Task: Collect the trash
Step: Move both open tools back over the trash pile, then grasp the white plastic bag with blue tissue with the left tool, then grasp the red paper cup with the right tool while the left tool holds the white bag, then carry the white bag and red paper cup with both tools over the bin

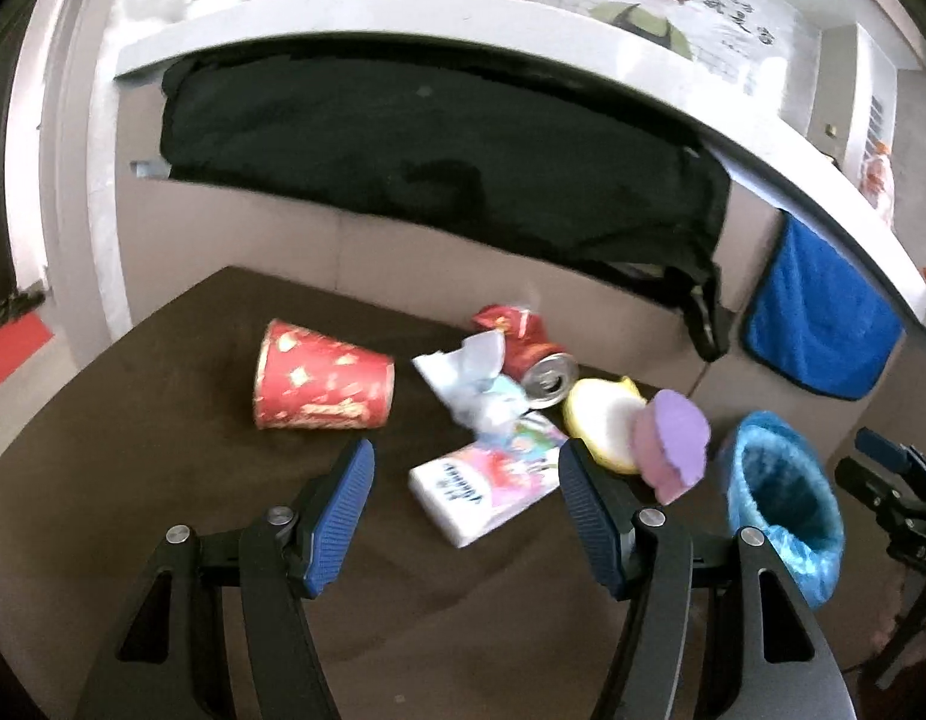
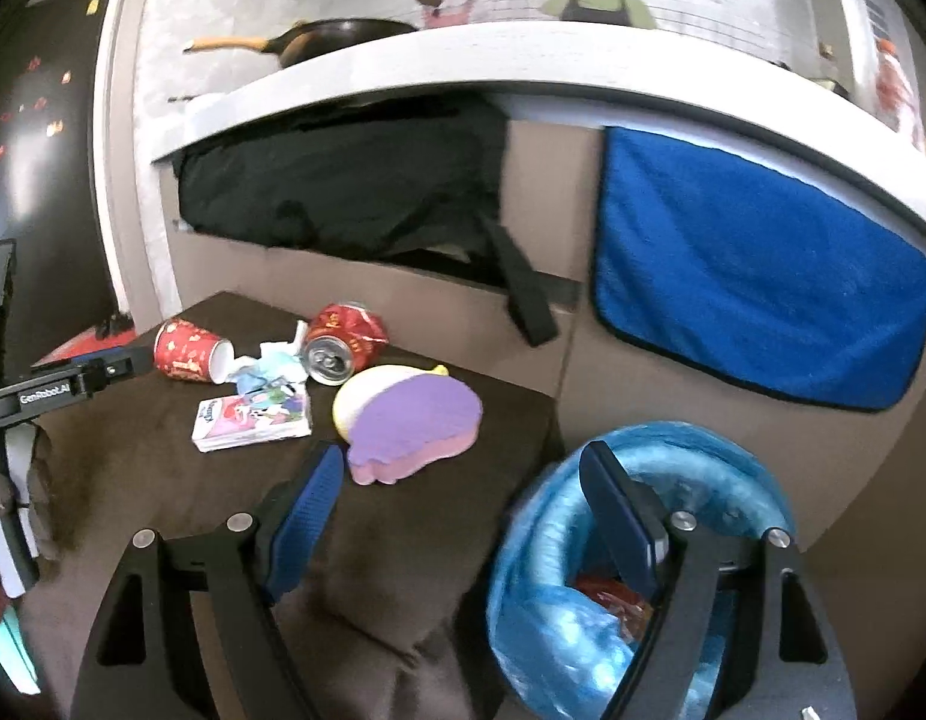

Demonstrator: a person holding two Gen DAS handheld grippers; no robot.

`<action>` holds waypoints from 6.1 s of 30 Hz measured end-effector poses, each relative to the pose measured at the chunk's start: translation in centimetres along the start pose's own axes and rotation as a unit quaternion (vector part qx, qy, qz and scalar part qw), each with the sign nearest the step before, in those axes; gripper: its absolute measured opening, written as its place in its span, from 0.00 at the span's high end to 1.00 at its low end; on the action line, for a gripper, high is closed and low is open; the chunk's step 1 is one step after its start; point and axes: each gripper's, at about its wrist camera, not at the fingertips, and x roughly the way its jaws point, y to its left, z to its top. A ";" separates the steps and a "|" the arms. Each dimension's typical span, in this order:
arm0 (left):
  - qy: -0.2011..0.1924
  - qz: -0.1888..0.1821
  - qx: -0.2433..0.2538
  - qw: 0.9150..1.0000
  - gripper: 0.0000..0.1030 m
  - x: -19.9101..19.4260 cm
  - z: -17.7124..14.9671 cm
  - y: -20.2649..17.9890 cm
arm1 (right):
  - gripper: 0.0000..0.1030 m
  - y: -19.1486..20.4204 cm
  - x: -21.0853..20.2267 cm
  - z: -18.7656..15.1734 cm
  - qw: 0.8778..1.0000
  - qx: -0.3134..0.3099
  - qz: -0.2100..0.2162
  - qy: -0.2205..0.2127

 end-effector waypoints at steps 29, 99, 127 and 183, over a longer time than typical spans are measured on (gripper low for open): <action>0.104 0.023 -0.034 0.994 0.38 16.4 2.5 -2.4 | 0.24 1.5 6.2 -1.9 0.998 -0.017 -0.002 0.067; -0.111 0.074 -0.141 0.981 0.53 -2.8 -2.1 14.1 | 0.63 19.3 18.1 6.8 0.957 -0.154 0.197 0.147; -0.087 0.047 -0.075 0.992 0.53 -1.6 -1.2 8.9 | 0.44 16.3 14.2 9.9 0.979 -0.068 0.159 0.111; 0.030 -0.145 0.179 0.973 0.53 8.6 -4.6 -31.7 | 0.42 -20.5 -0.8 -6.7 0.980 0.194 -0.046 -0.001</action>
